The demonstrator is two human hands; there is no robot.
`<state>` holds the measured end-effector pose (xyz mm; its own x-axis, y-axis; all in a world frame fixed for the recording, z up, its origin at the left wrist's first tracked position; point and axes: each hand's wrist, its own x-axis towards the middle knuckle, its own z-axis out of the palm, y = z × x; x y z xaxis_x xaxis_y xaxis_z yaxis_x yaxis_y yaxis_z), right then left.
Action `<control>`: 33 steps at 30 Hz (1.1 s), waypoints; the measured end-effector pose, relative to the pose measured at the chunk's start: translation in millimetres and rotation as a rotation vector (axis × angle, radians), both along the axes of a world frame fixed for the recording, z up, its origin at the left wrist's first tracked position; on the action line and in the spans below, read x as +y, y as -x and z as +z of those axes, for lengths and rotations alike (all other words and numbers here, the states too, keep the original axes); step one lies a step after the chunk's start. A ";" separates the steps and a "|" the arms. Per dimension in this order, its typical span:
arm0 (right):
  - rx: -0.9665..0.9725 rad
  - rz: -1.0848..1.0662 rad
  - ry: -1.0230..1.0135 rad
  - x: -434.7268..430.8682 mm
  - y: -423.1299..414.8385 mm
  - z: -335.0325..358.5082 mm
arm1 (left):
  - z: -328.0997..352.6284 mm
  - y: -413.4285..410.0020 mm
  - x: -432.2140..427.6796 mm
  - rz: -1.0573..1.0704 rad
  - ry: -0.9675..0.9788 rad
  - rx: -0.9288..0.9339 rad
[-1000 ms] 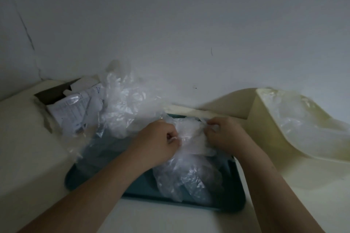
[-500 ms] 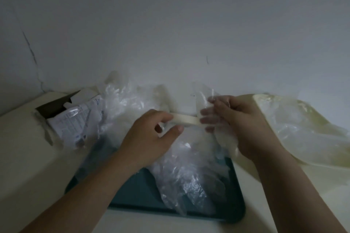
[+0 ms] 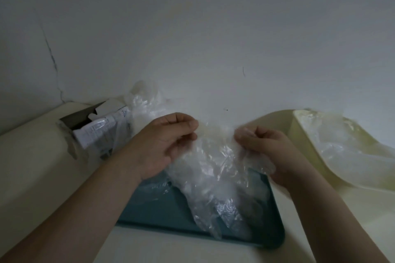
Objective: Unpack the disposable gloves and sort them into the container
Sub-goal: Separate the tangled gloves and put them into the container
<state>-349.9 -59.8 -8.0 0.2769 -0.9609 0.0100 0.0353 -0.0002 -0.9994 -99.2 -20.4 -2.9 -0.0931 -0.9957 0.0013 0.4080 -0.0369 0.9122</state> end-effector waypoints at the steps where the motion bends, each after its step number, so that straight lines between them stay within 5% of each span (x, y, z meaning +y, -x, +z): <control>1: 0.103 -0.086 0.041 -4.7 4.7 -3.0 | 0.5 -1.4 -0.2 0.011 0.022 0.005; 6: 0.559 -0.339 0.350 -6.5 3.5 -2.5 | -0.6 2.7 1.2 0.022 0.157 -0.140; 8: 0.487 -0.221 0.414 2.5 -2.2 7.7 | -0.4 7.8 3.5 -0.010 0.195 -0.137; 14: 0.142 0.446 0.062 5.6 -15.1 -10.2 | -2.3 23.9 16.4 -0.167 0.316 -0.061; 17: 0.088 0.377 -0.013 3.7 -17.3 -15.7 | -4.8 24.3 13.2 -0.061 0.287 -0.128; 18: 0.091 0.311 -0.044 1.8 -15.9 -15.7 | -9.4 21.7 8.0 0.036 0.267 -0.227; 20: 0.089 0.161 -0.071 -2.6 -13.3 -15.6 | -24.1 10.5 -3.5 0.275 0.266 -0.713; 22: 0.143 0.009 -0.009 -6.4 -11.4 -14.9 | -40.8 1.9 -8.6 0.221 0.261 -1.188; 23: 0.171 -0.027 0.034 -6.6 -11.3 -14.9 | -49.4 0.0 -10.3 0.134 0.256 -1.278; 33: 0.322 0.242 0.187 3.7 -2.2 -1.1 | -63.0 -0.4 -12.2 0.084 0.213 -1.073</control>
<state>-347.7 -56.1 -9.1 0.5111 -0.8578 0.0541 -0.2569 -0.2125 -0.9428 -98.8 -32.6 -65.9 -0.0803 -0.9879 0.1326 -0.6080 0.1539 0.7788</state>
